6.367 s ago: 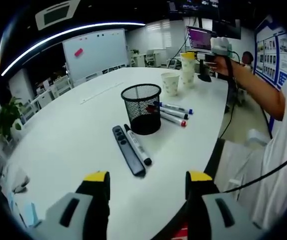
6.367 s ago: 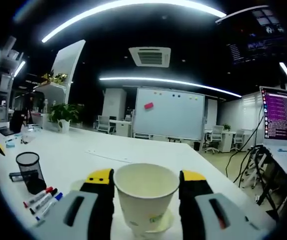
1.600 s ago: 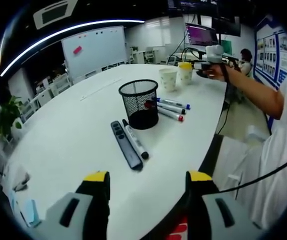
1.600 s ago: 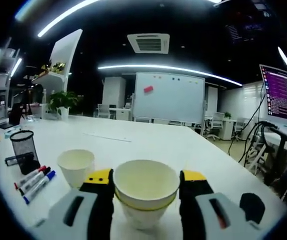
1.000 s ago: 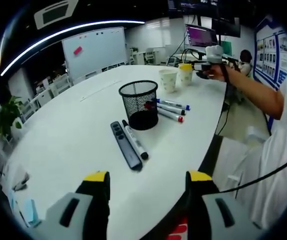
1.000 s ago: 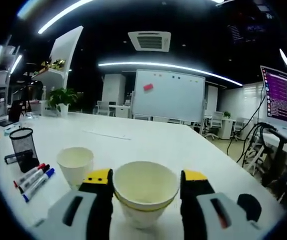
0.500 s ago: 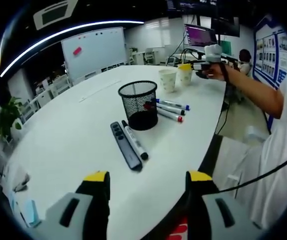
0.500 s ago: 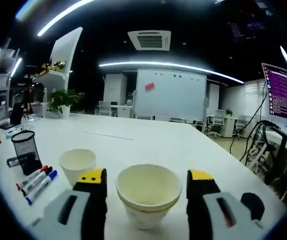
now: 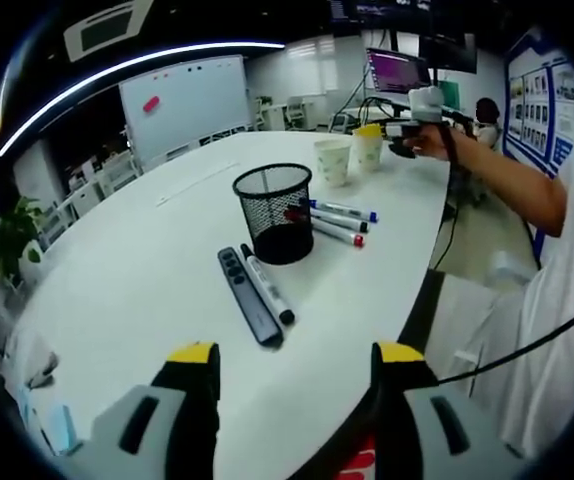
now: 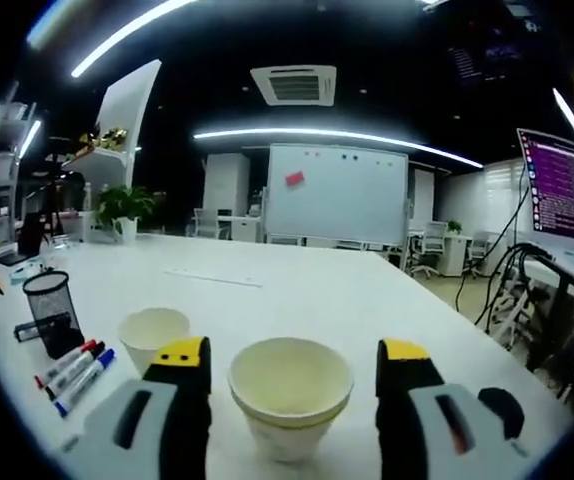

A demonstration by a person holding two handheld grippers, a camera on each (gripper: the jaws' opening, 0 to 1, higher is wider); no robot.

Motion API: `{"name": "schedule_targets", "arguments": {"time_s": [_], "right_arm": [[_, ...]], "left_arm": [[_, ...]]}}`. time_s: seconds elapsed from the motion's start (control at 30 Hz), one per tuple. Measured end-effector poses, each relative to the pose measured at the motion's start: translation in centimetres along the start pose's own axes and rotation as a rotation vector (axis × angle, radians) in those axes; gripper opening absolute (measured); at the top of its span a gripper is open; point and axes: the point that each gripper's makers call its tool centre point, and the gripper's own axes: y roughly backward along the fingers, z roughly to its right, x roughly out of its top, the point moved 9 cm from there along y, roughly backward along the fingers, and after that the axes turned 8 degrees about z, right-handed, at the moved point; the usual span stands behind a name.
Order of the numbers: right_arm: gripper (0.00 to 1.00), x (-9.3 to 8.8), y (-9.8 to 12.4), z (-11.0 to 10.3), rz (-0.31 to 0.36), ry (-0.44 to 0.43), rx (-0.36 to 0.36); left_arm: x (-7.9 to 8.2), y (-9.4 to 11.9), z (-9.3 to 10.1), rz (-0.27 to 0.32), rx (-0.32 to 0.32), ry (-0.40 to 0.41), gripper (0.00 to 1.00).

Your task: Place the scattered laser pointers and whiteboard markers into the pen holder and stack the scattered paper cups together

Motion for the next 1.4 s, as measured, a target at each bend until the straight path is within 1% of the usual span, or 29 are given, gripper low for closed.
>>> {"name": "schedule_targets", "arguments": {"time_s": [0.23,0.37,0.47,0.63,0.9,1.13,1.2,1.4], "right_arm": [[0.7,0.2,0.0,-0.1,0.009,-0.021,-0.004],[0.73,0.8,0.2,-0.2,0.031,-0.043,-0.002],[0.73,1.1,0.3,-0.3,0.043,-0.055,0.002],[0.74,1.2,0.4,-0.5,0.05,-0.062,0.001],[0.75,1.6,0.4,-0.5,0.056,-0.059,0.001],[0.8,1.6,0.3,-0.9,0.05,-0.088,0.019],[0.81,1.7,0.4,-1.3,0.056,-0.089,0.025],[0.84,2.0,0.1,-1.4,0.067,-0.095,0.039]], "left_arm": [[-0.1,0.1,0.1,-0.002,0.004,0.001,0.61],[0.0,0.2,0.0,0.0,0.006,0.001,0.61],[0.1,0.3,0.1,0.001,0.007,-0.003,0.61],[0.0,0.3,0.2,0.003,0.003,-0.005,0.61],[-0.1,0.5,0.0,0.007,0.009,0.0,0.61],[-0.2,0.4,0.0,0.007,0.007,0.002,0.61],[-0.2,0.5,0.1,0.005,0.007,0.001,0.61],[-0.3,0.5,0.0,0.006,0.01,0.004,0.61]]}}
